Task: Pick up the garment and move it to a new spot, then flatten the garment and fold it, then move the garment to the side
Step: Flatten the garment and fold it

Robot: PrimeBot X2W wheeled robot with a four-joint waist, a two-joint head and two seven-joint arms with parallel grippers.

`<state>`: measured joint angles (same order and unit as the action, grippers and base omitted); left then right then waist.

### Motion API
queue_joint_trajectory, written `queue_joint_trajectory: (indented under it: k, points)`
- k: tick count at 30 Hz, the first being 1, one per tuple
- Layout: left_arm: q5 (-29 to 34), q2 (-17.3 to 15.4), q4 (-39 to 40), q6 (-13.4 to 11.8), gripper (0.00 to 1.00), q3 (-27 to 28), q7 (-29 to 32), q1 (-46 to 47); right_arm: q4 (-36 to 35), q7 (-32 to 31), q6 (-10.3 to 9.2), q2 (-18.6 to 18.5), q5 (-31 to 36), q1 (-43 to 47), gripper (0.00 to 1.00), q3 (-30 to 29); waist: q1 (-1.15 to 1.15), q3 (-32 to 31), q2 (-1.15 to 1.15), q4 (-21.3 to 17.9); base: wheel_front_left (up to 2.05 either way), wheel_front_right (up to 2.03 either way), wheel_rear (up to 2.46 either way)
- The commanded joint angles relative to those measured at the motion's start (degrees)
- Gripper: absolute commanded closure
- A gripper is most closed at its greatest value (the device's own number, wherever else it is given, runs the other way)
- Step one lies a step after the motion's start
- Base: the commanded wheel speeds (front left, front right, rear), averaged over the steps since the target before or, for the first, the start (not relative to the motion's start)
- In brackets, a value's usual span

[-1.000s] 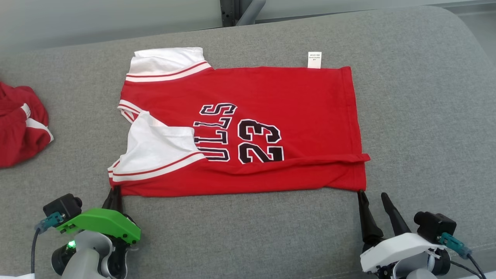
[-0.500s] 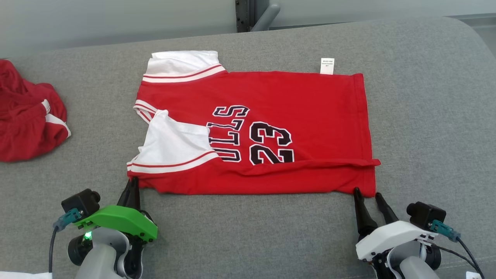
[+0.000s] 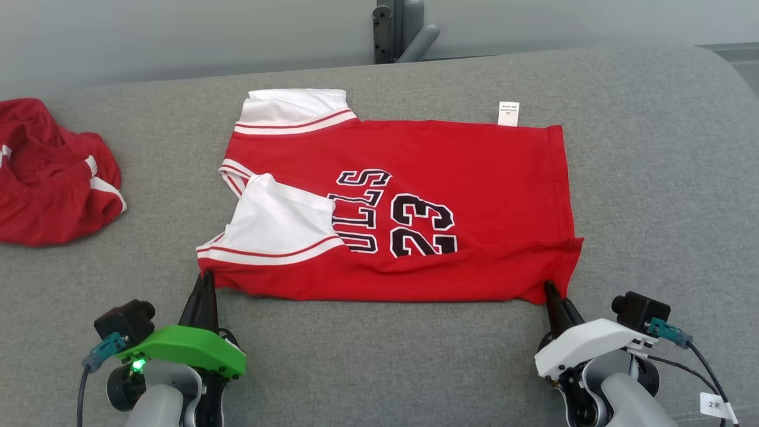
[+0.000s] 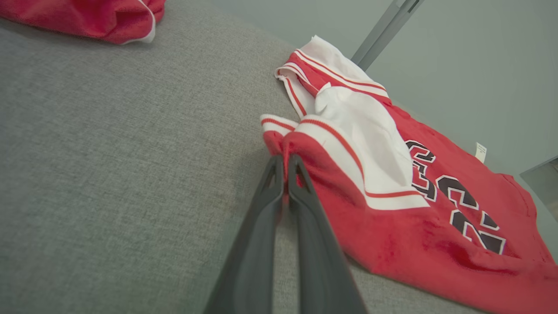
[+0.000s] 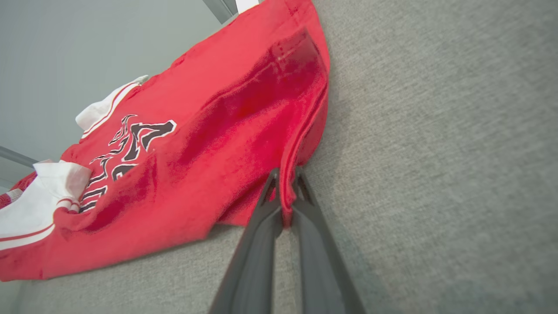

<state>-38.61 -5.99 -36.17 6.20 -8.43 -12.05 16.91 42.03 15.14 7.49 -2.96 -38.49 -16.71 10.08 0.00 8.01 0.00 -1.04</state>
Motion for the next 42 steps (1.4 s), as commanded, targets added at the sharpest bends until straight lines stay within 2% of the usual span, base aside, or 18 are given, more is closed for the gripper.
queue_joint_trajectory:
  k: [1, 6, 10, 13, 17, 21, 26, 27, 28, 30, 31, 33, 34, 35, 42]
  points:
    - [0.05, 0.01, 0.87, -0.10, 1.00, 0.05, -0.44, -1.26, -1.16, 0.01, 0.00, 0.01, -0.72, 0.52, 1.00, -0.40, 0.00, -0.62, 0.00, 0.58, 0.00, 0.00, 0.00]
    - [-0.24, 0.27, 6.53, -0.78, 1.00, -0.21, -0.84, -5.59, -7.33, -0.13, 0.00, -0.02, -3.22, 4.29, 1.00, -1.78, 0.00, -2.11, 0.00, 2.27, 0.00, 0.00, 0.00]
    - [-0.26, -0.19, 13.71, -2.22, 1.00, -0.49, 0.45, -11.09, -14.07, -2.67, 0.00, -1.98, -3.32, 9.97, 1.00, -4.47, 0.00, -2.77, 0.00, 3.48, 0.00, 0.00, 0.00]
    - [-0.79, -0.59, 21.53, -4.81, 1.00, -0.46, 3.01, -17.71, -20.66, -6.21, 0.00, -3.06, -1.41, 16.55, 1.00, -8.72, 0.00, -2.94, 0.00, 3.97, 0.00, 0.00, 0.00]
    - [-1.46, -0.47, 27.65, -7.61, 1.00, -0.77, 5.90, -23.34, -25.87, -10.31, 0.00, -2.03, 0.14, 21.56, 1.00, -12.22, 0.00, -2.83, 0.00, 3.94, 0.00, 0.00, 0.00]
    - [-1.09, -0.75, 29.12, -9.46, 1.00, -1.40, 7.91, -26.31, -27.51, -13.25, 0.00, -0.79, 2.67, 23.41, 1.00, -13.79, 0.00, -2.80, 0.00, 3.56, 0.00, 0.00, 0.00]
    - [-1.36, -0.54, 28.32, -10.76, 1.00, -1.51, 8.80, -26.80, -26.75, -13.55, 0.00, -0.14, 4.23, 23.21, 1.00, -14.65, 0.00, -2.42, 0.00, 3.36, 0.00, 0.00, 0.00]
    - [-1.47, -0.52, 27.89, -10.96, 1.00, -1.42, 8.83, -26.56, -26.34, -13.55, -0.01, -0.08, 4.66, 23.10, 0.94, -14.75, 0.00, -2.37, 0.00, 3.25, 0.00, 0.00, 0.00]
    - [-1.47, -0.52, 27.89, -10.96, 1.00, -1.42, 8.83, -26.56, -26.34, -13.55, -0.01, -0.08, 4.66, 23.10, 0.94, -14.75, 0.00, -2.37, 0.00, 3.25, 0.00, 0.00, 0.00]
    - [-1.60, -0.50, 26.87, -11.18, 1.00, -1.29, 8.91, -26.00, -25.67, -13.46, -0.01, -0.01, 4.23, 22.84, 0.53, -14.28, 0.00, -2.24, 0.00, 2.93, 0.00, 0.00, 0.00]
    - [-1.26, -0.68, 26.46, -11.28, 0.87, -1.43, 8.92, -25.77, -25.32, -13.40, -0.01, -0.01, 3.99, 22.79, 0.00, -14.06, 0.00, -2.16, 0.00, 2.73, 0.00, 0.00, 0.00]
    - [-1.22, -0.85, 25.62, -11.11, 0.53, -1.39, 8.45, -25.24, -24.71, -13.13, 0.00, -0.06, 3.89, 22.91, 0.00, -14.03, 0.00, -1.97, 0.00, 2.33, 0.00, 0.00, 0.00]
    - [-1.16, -1.00, 25.26, -10.95, 0.09, -1.33, 8.27, -25.03, -24.59, -12.95, 0.00, -0.04, 4.23, 23.12, 0.00, -14.22, 0.00, -1.87, 0.00, 2.08, 0.00, 0.00, 0.00]
    - [-1.10, -1.08, 24.92, -10.85, 0.00, -1.21, 7.97, -24.88, -24.43, -12.87, 0.00, -0.03, 4.68, 23.43, 0.00, -14.54, 0.00, -1.79, 0.00, 1.84, 0.00, 0.00, 0.00]
    - [0.17, -2.60, 25.15, -10.21, 0.00, -0.86, 6.42, -22.30, -26.41, -11.88, 0.00, -0.01, 6.62, 23.94, 0.00, -17.46, 0.00, -1.04, 0.00, 0.01, 0.00, 0.00, 0.00]
